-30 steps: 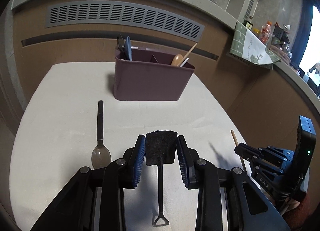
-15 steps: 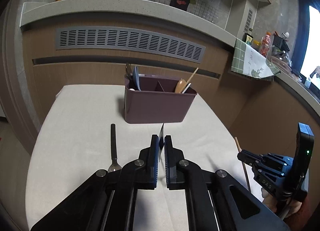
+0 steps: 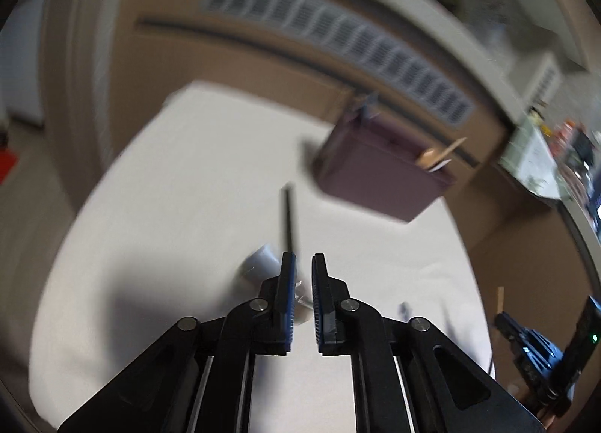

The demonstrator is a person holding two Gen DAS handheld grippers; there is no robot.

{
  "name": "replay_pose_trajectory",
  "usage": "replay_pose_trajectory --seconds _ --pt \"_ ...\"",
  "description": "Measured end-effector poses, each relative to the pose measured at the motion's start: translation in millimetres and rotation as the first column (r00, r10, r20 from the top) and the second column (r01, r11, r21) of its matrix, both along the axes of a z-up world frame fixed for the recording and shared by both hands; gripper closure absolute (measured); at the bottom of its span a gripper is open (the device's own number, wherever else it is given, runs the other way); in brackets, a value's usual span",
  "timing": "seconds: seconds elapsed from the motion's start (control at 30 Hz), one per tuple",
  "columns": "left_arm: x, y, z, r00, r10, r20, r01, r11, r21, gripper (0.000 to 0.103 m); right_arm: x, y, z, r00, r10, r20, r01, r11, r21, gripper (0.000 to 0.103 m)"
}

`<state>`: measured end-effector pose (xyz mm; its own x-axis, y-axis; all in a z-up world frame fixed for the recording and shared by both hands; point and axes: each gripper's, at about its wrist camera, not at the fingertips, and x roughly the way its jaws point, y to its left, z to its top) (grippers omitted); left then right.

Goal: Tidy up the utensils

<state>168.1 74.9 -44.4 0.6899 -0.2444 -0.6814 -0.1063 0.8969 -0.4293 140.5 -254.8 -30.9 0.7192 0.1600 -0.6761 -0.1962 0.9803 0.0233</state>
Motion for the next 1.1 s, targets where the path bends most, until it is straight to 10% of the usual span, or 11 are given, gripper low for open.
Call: replay_pose_trajectory --seconds 0.33,0.53,0.83,1.1 --pt "27 18 -65 0.981 0.019 -0.193 -0.066 0.968 -0.241 0.073 5 5 -17 0.999 0.028 -0.031 -0.028 1.000 0.005 0.099" --pt "48 22 -74 0.986 0.060 -0.157 -0.110 0.937 -0.330 0.073 6 4 -24 0.999 0.035 -0.038 -0.035 0.999 -0.001 0.099" --pt "41 -19 -29 0.999 -0.051 0.007 0.051 0.998 -0.021 0.099 15 3 -13 0.999 0.038 -0.009 -0.037 0.999 0.038 0.098" --pt "4 -61 56 0.952 -0.187 0.243 0.117 0.954 0.277 0.101 25 3 10 0.998 0.057 0.031 -0.060 0.990 0.127 0.098"
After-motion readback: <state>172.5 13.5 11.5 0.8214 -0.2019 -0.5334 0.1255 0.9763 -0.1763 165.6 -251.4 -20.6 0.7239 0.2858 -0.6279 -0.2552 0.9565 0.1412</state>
